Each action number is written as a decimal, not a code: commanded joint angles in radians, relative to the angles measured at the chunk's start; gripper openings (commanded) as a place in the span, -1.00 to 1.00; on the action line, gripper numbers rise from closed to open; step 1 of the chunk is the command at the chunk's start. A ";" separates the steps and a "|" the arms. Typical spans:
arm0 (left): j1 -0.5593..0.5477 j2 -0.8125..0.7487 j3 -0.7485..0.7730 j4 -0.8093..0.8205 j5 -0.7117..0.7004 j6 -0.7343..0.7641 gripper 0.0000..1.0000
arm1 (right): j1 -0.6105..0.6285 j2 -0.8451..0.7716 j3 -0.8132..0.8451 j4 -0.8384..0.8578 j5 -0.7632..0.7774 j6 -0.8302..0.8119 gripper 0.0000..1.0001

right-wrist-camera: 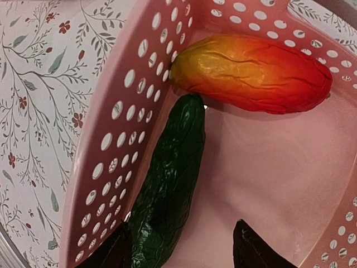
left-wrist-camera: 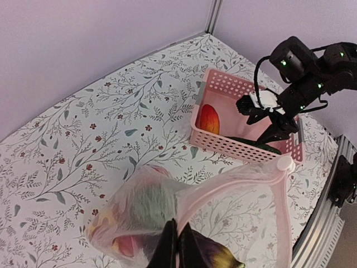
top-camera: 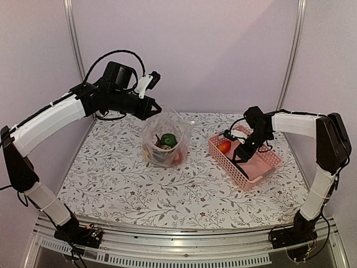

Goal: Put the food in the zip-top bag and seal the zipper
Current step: Pick up the fake vegetable from the bin.

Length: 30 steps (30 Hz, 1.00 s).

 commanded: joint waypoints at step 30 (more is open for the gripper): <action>-0.010 -0.007 -0.018 0.020 -0.007 0.002 -1.00 | -0.019 0.001 0.012 -0.062 0.161 -0.015 -0.52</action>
